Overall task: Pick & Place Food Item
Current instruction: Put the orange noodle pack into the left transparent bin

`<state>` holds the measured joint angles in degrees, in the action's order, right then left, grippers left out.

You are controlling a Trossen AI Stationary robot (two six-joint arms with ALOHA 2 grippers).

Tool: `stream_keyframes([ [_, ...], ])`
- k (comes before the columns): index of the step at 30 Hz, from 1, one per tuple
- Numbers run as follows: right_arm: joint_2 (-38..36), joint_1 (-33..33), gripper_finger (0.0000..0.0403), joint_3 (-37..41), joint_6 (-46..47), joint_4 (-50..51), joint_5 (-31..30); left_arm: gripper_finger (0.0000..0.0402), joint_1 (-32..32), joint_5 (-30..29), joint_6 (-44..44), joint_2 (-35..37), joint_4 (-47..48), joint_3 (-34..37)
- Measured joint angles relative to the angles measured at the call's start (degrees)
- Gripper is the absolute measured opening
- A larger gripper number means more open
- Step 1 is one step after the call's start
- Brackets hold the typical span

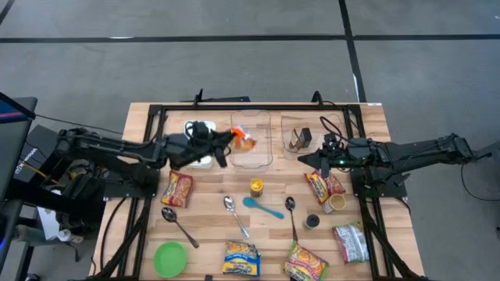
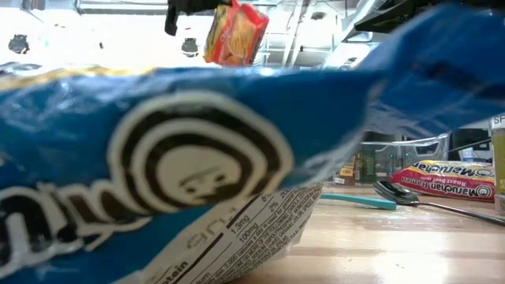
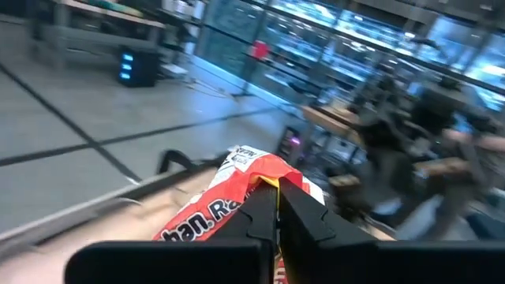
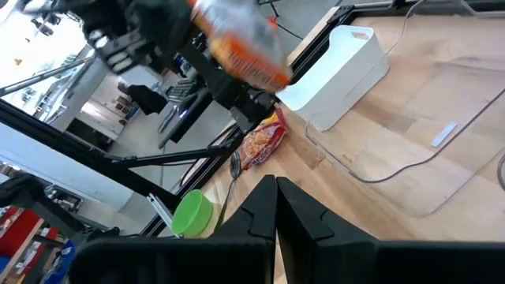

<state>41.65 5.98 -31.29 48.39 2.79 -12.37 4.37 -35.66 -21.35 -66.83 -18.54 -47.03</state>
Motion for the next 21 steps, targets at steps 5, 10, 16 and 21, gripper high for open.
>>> stream_keyframes([
  [5, 0.00, 0.00, 0.0000, 0.00, -0.38, 0.02, -2.47, 0.0003, -5.16, 0.10, -1.56, 0.00, 0.04, 0.00],
  [10, 0.00, 0.00, 0.0000, 0.00, -0.38, 0.02, -2.96, 0.0001, -9.45, 5.98, -1.51, -0.94, 0.01, -0.02],
  [16, 0.00, 0.00, 0.0000, 0.00, -0.30, -0.01, -4.26, 0.0001, -15.74, 13.51, 0.70, -6.11, -0.01, -0.02],
  [21, 0.00, 0.00, 0.0000, 0.00, 0.31, -0.16, -5.90, 0.0001, -20.29, 20.72, 7.17, -11.50, -0.42, -0.02],
])
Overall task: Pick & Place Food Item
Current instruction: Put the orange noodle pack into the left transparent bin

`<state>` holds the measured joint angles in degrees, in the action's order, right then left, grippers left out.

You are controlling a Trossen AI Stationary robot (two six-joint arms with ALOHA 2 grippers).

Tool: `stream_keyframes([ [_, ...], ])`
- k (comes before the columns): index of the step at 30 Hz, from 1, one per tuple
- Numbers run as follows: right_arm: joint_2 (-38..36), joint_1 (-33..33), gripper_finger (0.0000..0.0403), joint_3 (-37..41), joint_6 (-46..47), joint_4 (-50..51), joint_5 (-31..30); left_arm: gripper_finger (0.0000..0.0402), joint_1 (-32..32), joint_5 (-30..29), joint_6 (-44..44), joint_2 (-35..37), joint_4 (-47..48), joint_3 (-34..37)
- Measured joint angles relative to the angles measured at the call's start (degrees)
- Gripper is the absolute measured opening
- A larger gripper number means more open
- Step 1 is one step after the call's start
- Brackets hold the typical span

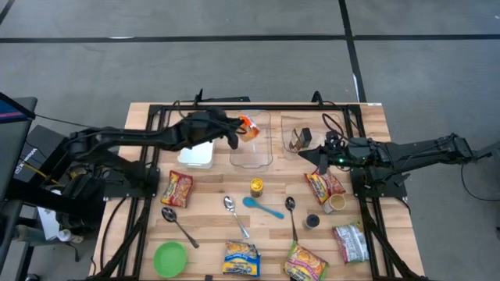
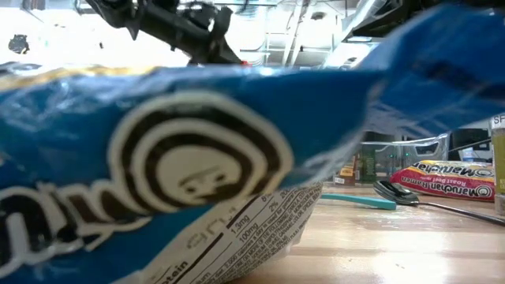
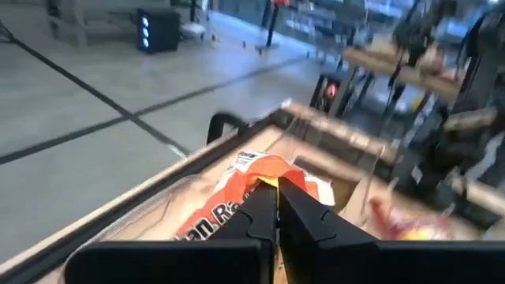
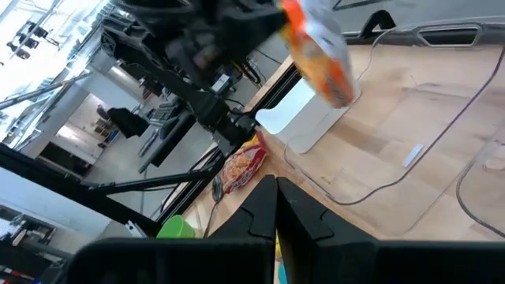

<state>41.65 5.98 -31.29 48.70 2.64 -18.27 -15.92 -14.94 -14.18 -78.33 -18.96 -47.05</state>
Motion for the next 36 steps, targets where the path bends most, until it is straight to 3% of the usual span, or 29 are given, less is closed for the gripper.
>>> stream_keyframes([
  [9, 0.00, 0.00, 0.0000, 0.00, 2.34, -0.07, -0.06, 0.0001, -4.94, 6.93, 5.26, -9.43, -2.69, 0.00],
  [17, 0.02, 0.00, 0.0000, 0.00, 2.37, -0.07, -0.04, 0.0001, -4.75, 10.43, 5.38, -14.08, -2.56, 0.00],
  [36, 0.01, 0.00, 0.0000, 0.00, 2.37, 0.12, -0.04, 0.0004, -5.97, 10.03, 5.36, -18.45, -2.63, -0.07],
])
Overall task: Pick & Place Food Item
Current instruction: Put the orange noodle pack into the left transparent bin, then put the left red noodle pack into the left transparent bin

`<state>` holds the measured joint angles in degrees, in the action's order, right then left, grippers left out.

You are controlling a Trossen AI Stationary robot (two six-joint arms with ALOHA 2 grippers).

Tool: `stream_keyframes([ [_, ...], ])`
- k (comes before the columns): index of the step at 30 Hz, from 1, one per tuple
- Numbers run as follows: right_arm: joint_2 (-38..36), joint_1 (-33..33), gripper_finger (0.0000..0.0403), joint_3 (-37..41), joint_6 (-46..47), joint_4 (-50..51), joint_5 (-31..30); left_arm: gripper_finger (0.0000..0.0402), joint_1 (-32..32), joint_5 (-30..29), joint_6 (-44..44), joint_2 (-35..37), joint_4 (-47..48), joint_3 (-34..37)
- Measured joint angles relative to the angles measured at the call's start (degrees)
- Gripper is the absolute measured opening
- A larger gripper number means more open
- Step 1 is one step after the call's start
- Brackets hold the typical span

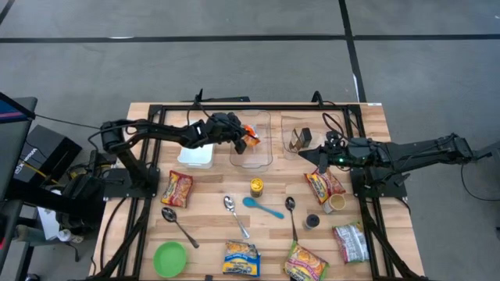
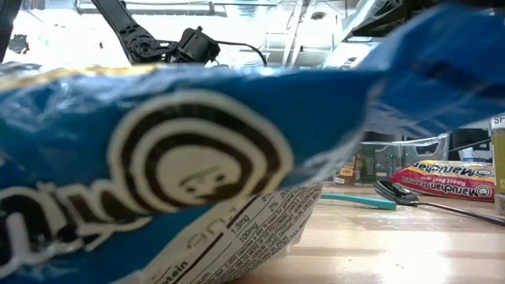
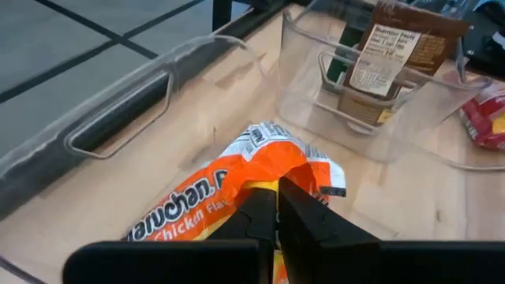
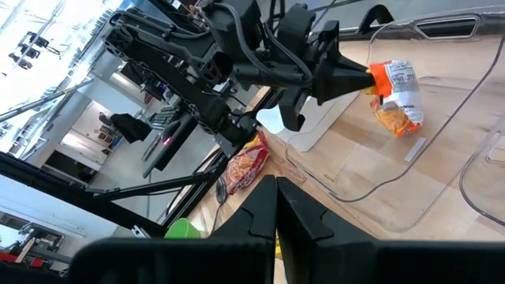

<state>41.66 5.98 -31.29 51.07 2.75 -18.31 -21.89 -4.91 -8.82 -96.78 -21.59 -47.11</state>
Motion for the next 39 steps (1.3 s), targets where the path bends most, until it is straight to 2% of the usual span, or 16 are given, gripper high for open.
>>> stream_keyframes([
  [11, 0.01, 0.00, 0.0000, 0.00, 0.01, 0.03, 0.02, 0.0013, 0.00, 0.02, -0.15, -0.38, -2.62, 0.00],
  [15, 0.00, 0.00, 0.0000, 0.00, 0.00, 0.03, 0.07, 0.0049, 0.00, 0.04, -0.11, -0.38, -2.60, 0.00],
  [21, -0.01, 0.00, 0.0000, 0.00, 0.00, 0.03, 0.09, 0.0125, 0.00, 0.04, -0.43, -0.38, -2.98, 0.02],
  [27, 0.01, 0.00, 0.0000, 0.00, 0.00, 0.04, 0.11, 0.0176, 0.00, 0.71, -2.54, -0.38, -8.11, 0.04],
  [32, 0.00, 0.00, 0.0000, 0.00, 0.00, 0.05, 0.22, 0.0183, 0.22, 2.85, -2.60, -0.38, -8.96, 0.04],
  [39, 0.00, -0.01, 0.0000, 0.00, 0.00, 0.06, 0.22, 0.0169, 1.26, 3.06, -5.88, 0.52, -8.64, 0.09],
])
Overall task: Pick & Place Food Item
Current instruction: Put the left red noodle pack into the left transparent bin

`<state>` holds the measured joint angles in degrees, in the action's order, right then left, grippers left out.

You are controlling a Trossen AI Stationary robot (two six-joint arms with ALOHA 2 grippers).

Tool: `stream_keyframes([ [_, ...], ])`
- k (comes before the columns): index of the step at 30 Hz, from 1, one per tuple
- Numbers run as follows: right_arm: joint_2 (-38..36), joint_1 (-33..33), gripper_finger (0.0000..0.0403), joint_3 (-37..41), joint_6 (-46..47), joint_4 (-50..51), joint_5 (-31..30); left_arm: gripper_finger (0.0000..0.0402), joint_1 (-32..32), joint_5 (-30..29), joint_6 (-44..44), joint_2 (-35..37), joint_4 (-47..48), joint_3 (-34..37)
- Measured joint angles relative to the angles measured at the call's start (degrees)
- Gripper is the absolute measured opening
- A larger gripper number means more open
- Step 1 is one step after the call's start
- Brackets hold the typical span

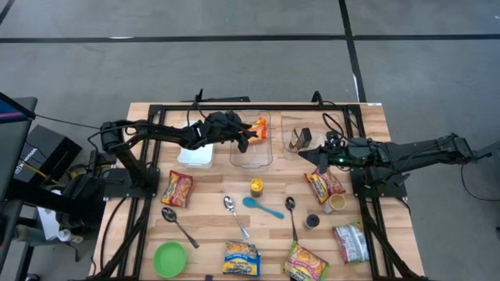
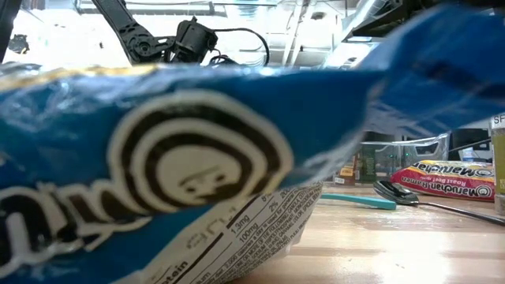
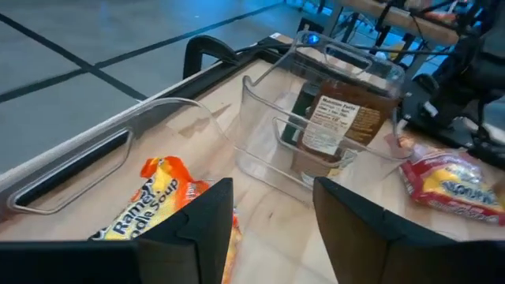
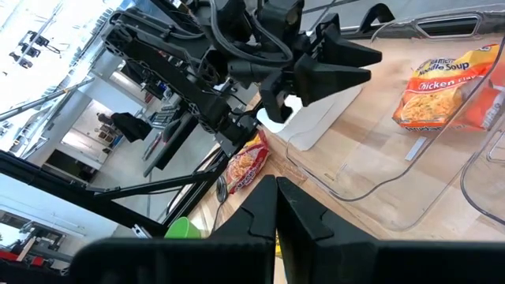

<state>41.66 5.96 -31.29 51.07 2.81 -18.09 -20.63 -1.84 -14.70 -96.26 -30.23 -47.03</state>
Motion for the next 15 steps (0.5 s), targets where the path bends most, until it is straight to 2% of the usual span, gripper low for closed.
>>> stream_keyframes([
  [7, 0.01, 0.01, 0.0000, 0.00, 0.01, 0.00, 0.00, 0.0142, 1.36, 3.25, -1.23, 5.24, 1.71, 0.00],
  [15, 0.01, -0.01, 0.0000, 0.00, 0.00, 0.02, 0.00, 0.0105, 5.51, 3.75, -1.25, 17.46, 4.74, 0.00],
])
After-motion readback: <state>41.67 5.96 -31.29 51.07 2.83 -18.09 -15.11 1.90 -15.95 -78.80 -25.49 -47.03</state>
